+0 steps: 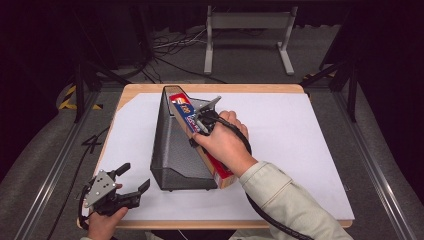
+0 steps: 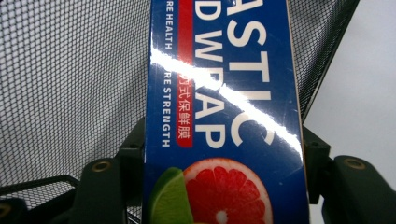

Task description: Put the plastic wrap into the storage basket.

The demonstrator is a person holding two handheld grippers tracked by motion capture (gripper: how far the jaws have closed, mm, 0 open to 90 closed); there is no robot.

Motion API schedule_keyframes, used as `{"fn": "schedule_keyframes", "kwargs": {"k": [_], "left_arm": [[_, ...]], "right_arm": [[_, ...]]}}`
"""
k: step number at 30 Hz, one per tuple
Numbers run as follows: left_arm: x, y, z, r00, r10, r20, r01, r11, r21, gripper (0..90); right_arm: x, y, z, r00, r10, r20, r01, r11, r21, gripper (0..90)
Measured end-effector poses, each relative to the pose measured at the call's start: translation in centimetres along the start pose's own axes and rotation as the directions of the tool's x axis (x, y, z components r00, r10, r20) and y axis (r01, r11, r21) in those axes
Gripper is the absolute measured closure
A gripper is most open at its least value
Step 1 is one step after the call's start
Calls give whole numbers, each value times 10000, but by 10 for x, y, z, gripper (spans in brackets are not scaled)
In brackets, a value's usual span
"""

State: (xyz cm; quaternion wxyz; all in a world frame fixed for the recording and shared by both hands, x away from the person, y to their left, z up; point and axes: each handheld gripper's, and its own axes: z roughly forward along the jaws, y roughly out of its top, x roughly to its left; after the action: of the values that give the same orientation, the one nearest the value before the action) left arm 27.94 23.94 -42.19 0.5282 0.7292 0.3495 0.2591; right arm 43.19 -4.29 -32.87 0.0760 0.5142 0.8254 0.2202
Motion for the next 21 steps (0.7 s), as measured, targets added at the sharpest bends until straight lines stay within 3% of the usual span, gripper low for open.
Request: {"fn": "schedule_keyframes", "kwargs": {"k": [4,21], "left_arm": [[0,0,1,10000,-18,-8,18,10000,13,170],[1,0,3,10000,-11,20,11,10000,82,170]], "right_arm": [[0,-1,8,9999,13,108,-17,9993,369,399],[1,4,24,9998,-146,161,128,9944,1045,395]]}}
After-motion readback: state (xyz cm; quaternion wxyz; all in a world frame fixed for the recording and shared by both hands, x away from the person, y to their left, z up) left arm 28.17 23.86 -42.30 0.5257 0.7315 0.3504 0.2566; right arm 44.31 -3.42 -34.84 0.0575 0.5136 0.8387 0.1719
